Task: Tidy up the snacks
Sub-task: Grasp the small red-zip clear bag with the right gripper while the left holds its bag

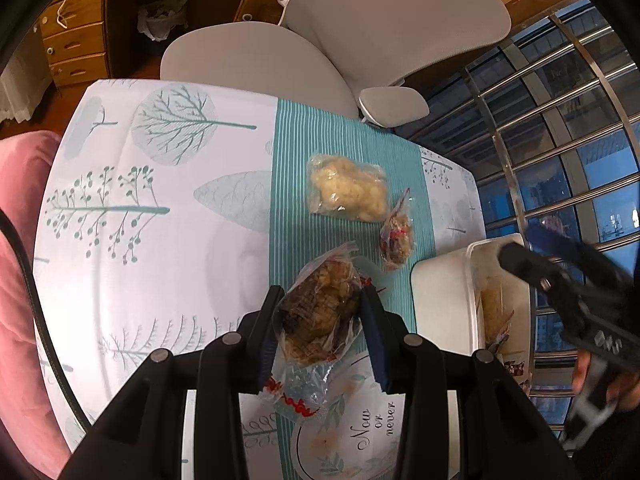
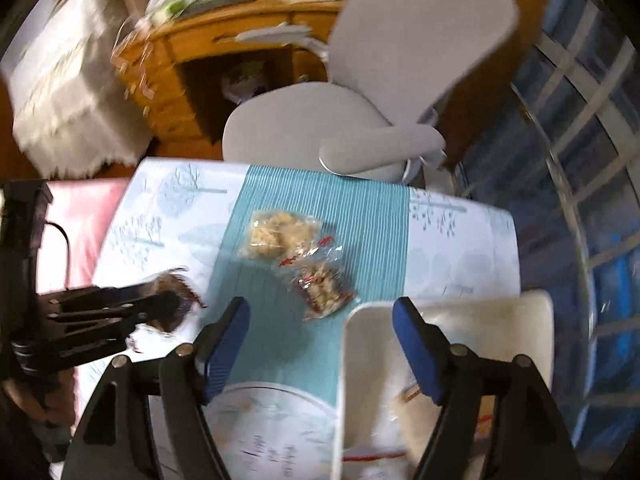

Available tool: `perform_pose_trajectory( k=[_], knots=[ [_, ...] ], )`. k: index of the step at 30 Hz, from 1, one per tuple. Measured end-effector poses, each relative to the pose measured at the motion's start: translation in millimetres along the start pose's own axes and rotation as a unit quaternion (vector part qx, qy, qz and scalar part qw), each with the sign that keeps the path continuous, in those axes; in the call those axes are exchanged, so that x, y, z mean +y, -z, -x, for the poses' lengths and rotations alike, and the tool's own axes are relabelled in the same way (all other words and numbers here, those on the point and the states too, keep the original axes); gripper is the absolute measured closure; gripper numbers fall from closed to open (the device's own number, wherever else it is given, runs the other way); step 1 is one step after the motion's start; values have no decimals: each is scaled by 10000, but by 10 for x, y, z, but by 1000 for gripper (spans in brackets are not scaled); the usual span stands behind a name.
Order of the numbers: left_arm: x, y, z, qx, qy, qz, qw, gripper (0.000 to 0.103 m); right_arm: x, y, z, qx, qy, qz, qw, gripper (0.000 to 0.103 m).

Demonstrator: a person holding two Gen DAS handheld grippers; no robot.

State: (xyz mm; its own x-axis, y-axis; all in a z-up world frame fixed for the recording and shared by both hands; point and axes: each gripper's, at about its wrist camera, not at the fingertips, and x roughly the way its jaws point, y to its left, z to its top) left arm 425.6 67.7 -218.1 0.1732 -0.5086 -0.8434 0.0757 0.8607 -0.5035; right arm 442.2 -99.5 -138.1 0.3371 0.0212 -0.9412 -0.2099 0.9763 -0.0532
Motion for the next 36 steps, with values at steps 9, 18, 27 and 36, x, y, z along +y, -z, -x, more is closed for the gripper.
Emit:
perform_pose_trajectory(
  k=[9,18,27,36],
  knots=[
    [17,55,-56,-23,-75,78,9999,66,80,-273,-657,1127,-40,1055,9880,26],
    [7,64,-120,17,-47,115,9999,66,30,-380,-1224,2085,-69,988,9730,26],
    [77,77,-185,58,-129,151,9998,66,48,-415,-1603,2633,90,948,9600,26],
    [178,84,-87,11,-159,276,9995,66,6,-418,-1753,2922,79,735,9535,43]
  ],
)
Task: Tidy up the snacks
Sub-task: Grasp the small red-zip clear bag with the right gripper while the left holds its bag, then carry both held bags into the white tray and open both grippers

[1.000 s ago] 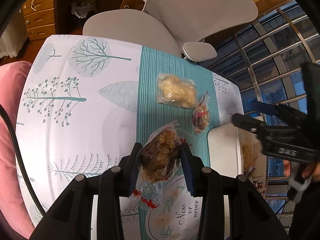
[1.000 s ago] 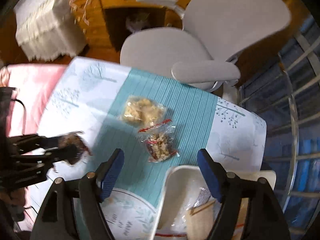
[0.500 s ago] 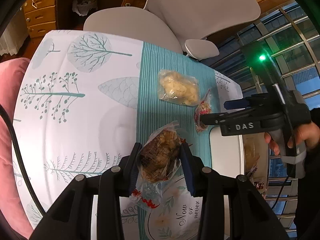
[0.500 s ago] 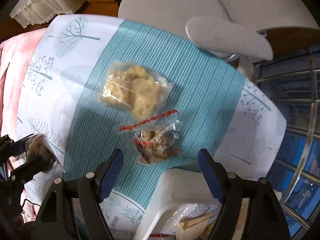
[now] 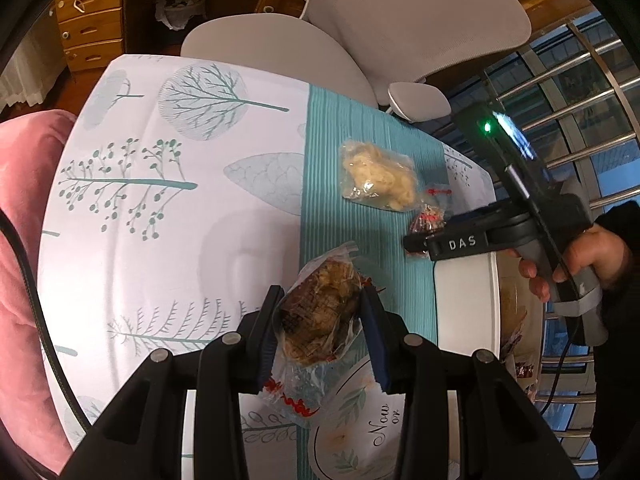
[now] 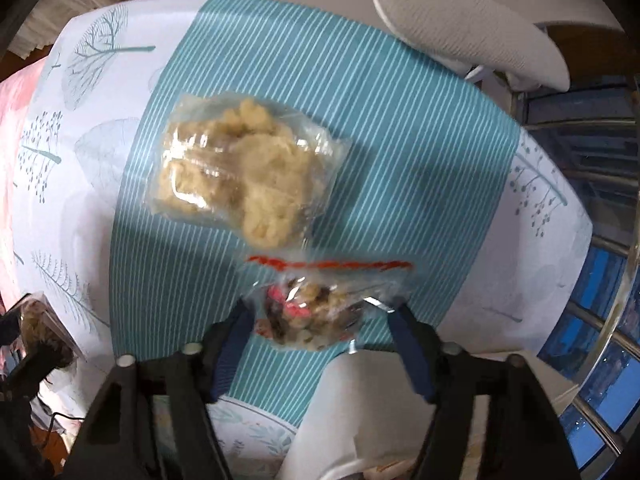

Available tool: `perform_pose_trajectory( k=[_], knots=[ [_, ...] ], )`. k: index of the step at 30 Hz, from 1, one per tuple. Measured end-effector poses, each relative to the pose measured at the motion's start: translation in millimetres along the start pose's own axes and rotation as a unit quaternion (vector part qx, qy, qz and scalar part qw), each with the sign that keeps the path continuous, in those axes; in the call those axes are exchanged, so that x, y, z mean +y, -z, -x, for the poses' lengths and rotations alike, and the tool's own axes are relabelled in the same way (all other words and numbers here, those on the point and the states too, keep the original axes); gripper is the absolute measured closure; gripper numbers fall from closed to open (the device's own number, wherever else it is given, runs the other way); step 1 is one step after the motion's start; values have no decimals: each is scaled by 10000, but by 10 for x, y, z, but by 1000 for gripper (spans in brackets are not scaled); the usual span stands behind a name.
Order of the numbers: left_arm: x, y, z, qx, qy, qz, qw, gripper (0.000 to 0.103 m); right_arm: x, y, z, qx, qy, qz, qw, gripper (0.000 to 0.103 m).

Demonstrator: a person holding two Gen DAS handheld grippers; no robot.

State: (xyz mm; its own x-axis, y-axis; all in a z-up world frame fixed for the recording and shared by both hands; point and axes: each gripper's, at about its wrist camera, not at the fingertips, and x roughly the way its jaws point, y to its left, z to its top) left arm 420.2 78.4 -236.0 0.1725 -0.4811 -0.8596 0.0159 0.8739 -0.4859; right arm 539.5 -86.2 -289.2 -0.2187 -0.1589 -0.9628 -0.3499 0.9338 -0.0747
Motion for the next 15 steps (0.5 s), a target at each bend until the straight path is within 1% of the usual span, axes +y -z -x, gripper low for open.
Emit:
perform_pose_trajectory(
  k=[2,4,7,12,15],
  knots=[
    [20,-2,61,-61,9,17,10000,66,-42,20,-20,-47,-19,-61,10000,43],
    [38,6,120,-112,-15,23,9999,66,-47,45,-46,-88,-39,-150,9998,48],
    [77,23,223,-178,-46,19,9998,66,-61,67,-55,-103,-36,-221,9997,49],
    [128,83,365,-258,-51,3,9997,66,-29,153,-48,-156,-172,-359,9991,50],
    [131,141,466,-293,-27,-50,9996,66,20,217,40,-200,-196,-445,9986,50]
  ],
)
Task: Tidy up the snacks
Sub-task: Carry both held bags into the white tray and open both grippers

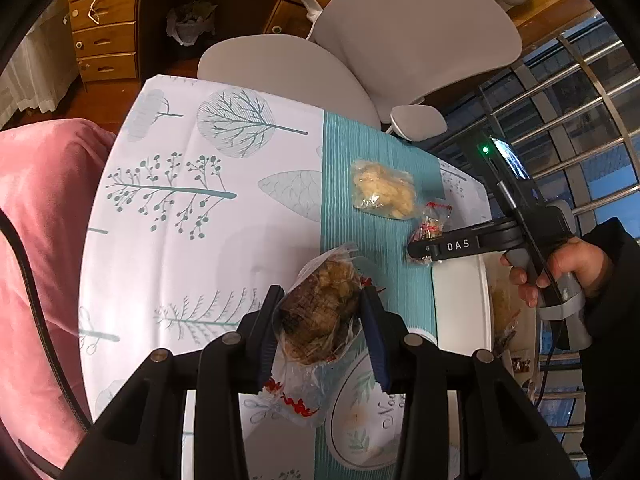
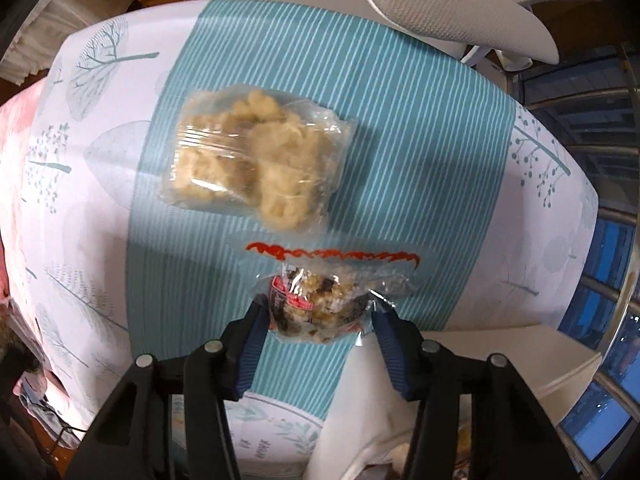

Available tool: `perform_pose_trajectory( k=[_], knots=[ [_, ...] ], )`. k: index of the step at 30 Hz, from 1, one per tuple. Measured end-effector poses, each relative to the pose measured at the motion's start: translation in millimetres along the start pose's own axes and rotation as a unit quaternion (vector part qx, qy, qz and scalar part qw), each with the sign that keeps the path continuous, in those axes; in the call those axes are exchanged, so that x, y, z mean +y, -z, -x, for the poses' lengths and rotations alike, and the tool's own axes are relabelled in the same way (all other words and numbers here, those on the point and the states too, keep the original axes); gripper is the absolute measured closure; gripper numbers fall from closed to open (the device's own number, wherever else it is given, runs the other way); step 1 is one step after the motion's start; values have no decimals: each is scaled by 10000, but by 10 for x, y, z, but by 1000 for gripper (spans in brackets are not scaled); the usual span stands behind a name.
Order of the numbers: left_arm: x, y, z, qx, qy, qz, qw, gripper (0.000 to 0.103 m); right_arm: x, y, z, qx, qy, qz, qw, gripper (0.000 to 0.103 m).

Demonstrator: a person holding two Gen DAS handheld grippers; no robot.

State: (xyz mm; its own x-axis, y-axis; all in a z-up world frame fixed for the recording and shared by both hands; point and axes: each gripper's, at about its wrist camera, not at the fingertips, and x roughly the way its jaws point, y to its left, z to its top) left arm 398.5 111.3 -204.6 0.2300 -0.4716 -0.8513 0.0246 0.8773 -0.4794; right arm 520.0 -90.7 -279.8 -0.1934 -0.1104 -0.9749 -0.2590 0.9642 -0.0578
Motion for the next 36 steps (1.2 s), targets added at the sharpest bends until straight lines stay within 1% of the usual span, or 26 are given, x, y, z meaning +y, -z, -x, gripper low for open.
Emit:
perform_pose_trajectory(
  k=[3,10,14,17,18,19,24,28,31,32,34,36],
  knots=[
    [-12,59,104,-31,25,-85,10000,66,101,118,164,-191,86,6,9998,50],
    [-116,295,464,-128,236,-415,9988,66,285,428,602,-475,-15,-149,9988,50],
    [-186,449,692,-233,361,-630,9971,66,405,728,820,-634,-118,-280,9975,50],
    [-251,579,828,-320,450,-808,9952,66,425,1021,977,-761,-276,-418,9958,50],
    [-266,617,853,-331,489,-848,9946,66,384,1061,992,-792,-328,-469,9952,50],
    [-283,665,883,-350,539,-879,9941,66,378,1127,988,-820,-367,-518,9946,50],
    [-360,924,953,-374,697,-1009,9918,66,325,1675,981,-898,-601,-880,9902,50],
    [-462,1157,965,-268,757,-1101,9907,66,282,2137,859,-842,-829,-1171,9861,50],
    [-535,1354,942,-174,686,-1057,9919,66,208,2439,704,-823,-1105,-1487,9792,50],
    [-557,1403,934,-156,661,-1036,9923,66,164,2559,634,-823,-1271,-1654,9745,50],
    [-619,1521,921,-158,683,-958,9929,66,116,2756,550,-825,-1465,-1838,9685,50],
    [-691,1617,898,-140,665,-890,9937,66,64,2909,468,-810,-1533,-1948,9654,50]
  ],
)
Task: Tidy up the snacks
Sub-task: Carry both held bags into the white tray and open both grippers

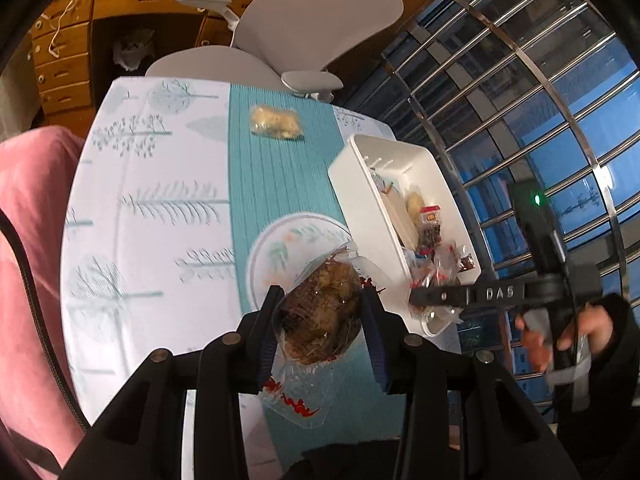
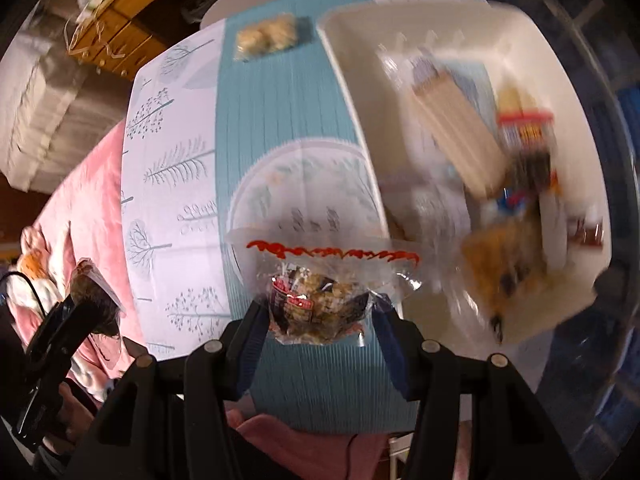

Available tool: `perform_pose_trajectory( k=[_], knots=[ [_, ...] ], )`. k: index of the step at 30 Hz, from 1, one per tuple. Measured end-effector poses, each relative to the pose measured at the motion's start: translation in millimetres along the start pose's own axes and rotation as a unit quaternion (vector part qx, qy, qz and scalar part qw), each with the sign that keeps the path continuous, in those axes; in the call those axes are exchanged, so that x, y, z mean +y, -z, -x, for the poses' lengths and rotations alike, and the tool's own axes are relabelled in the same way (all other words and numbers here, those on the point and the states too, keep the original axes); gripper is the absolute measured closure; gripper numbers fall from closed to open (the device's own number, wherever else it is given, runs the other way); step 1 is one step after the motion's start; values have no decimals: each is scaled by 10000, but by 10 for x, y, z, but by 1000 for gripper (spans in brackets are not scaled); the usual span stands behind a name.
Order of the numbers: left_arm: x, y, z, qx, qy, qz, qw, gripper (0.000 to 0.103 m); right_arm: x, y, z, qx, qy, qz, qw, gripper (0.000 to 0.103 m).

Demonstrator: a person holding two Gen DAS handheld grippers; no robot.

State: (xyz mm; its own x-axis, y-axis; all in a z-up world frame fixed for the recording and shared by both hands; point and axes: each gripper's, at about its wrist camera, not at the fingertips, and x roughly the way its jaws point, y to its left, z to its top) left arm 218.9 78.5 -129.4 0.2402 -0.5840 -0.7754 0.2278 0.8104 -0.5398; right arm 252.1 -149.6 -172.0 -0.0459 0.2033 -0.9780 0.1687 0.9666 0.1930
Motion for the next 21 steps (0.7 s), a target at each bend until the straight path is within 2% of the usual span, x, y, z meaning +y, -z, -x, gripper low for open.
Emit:
perform_pose_trajectory(
  k=[4,11,21],
  knots=[
    [-267,148,-78,-35,-106,72,9999,66,-299,203,-27,58,-203,-202,9996,50],
    [-828,355,-329,-121,38,253,9996,66,-825,436,79,81,-633,-191,9978,50],
    [-1615,467,-817,-257,200,190,9993,66,-1549,468,293,-42,-560,-65,9984,49]
  ],
)
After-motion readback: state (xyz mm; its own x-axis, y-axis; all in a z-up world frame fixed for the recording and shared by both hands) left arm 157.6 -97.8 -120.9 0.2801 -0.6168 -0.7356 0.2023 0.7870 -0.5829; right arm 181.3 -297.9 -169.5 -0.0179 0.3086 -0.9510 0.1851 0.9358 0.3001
